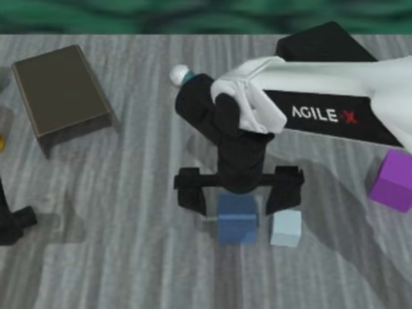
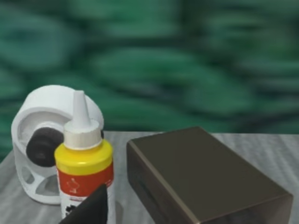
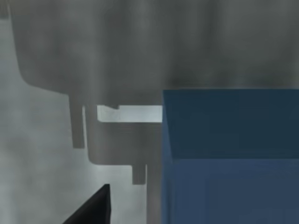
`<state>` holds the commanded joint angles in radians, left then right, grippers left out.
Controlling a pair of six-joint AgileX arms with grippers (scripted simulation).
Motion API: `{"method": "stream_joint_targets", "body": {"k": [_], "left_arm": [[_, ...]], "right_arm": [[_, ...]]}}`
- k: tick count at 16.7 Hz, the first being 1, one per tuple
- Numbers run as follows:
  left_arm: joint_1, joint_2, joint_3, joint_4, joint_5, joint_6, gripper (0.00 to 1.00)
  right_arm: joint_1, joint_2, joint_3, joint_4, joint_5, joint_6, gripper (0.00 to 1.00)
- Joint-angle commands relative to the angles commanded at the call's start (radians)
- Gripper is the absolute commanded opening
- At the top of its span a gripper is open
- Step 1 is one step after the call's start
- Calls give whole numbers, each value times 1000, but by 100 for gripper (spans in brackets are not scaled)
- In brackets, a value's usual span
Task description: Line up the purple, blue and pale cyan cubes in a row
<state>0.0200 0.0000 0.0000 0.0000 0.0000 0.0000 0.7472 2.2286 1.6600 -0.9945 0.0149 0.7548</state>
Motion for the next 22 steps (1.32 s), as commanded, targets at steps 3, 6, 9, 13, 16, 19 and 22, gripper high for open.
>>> {"method": "stream_joint_targets", "body": {"k": [3, 6, 9, 13, 16, 19, 22], "left_arm": [[0, 0, 0, 0, 0, 0, 100], [0, 0, 0, 0, 0, 0, 100], [0, 0, 0, 0, 0, 0, 100], [0, 0, 0, 0, 0, 0, 100], [0, 0, 0, 0, 0, 0, 100], [0, 0, 0, 0, 0, 0, 100], [0, 0, 0, 0, 0, 0, 100]], "right_arm": [[4, -36, 67, -110, 0, 0, 100], [7, -60, 104, -164, -1, -2, 100], [1, -56, 102, -161, 0, -2, 100], [-23, -59, 98, -158, 0, -66, 100], [-81, -68, 81, -151, -1, -223, 100], [-168, -83, 45, -143, -3, -450, 100], [-273, -105, -7, -133, -6, -737, 100]]}}
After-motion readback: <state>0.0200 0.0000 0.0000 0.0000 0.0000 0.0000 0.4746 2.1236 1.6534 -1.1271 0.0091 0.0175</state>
